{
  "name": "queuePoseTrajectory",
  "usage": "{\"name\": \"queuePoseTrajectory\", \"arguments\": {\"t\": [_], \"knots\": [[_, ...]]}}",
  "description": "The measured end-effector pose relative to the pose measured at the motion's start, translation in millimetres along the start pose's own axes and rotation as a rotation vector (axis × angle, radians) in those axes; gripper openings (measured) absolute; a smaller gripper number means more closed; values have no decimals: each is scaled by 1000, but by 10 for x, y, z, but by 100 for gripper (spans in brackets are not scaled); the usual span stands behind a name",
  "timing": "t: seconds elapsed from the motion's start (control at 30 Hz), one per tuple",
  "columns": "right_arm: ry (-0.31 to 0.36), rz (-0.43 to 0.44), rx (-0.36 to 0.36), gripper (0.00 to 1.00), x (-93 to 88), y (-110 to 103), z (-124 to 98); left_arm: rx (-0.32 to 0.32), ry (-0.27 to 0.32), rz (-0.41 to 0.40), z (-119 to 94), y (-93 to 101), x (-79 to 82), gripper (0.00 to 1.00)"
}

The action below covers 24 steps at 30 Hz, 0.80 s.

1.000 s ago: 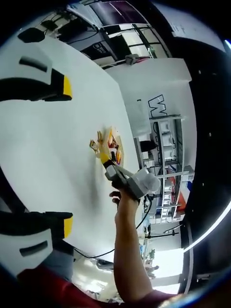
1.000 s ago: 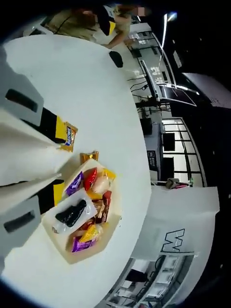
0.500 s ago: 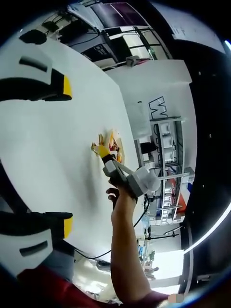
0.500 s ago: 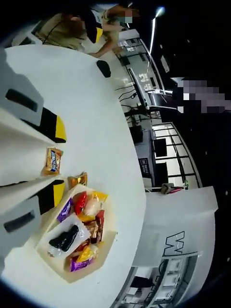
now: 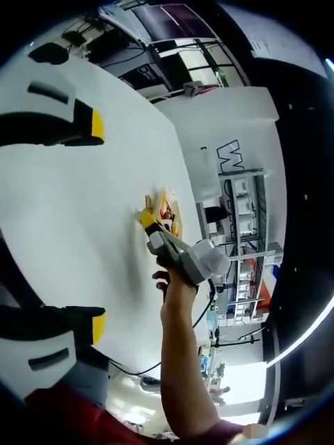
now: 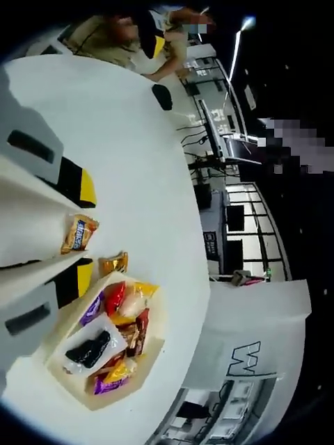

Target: Place the target food into the container with the food tongs after gripping and lifting it, then release it inside without dropping or visibly crushing the food.

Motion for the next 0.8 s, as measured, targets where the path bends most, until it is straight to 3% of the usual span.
{"name": "queuePoseTrajectory", "arguments": {"t": [0.43, 0.5, 0.8], "knots": [[2, 27, -12, 17, -2, -2, -3, -3, -4, 10, -2, 11, 14, 93], [18, 92, -4, 17, 12, 15, -29, 2, 0, 10, -26, -5, 34, 93], [91, 91, -5, 17, 225, 73, -191, 0, 4, 16, -21, 30, 41, 93]]}}
Point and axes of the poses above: the point that each gripper's makers call its tool centre point, and the gripper's own axes: z roughly forward along the fingers, y roughly to its right, x roughly out of its top, the point moved 10 cm from there along -z, roughly backward along the fingers, and after that the axes turned 4 degrees about y, right-handed, at the moved point
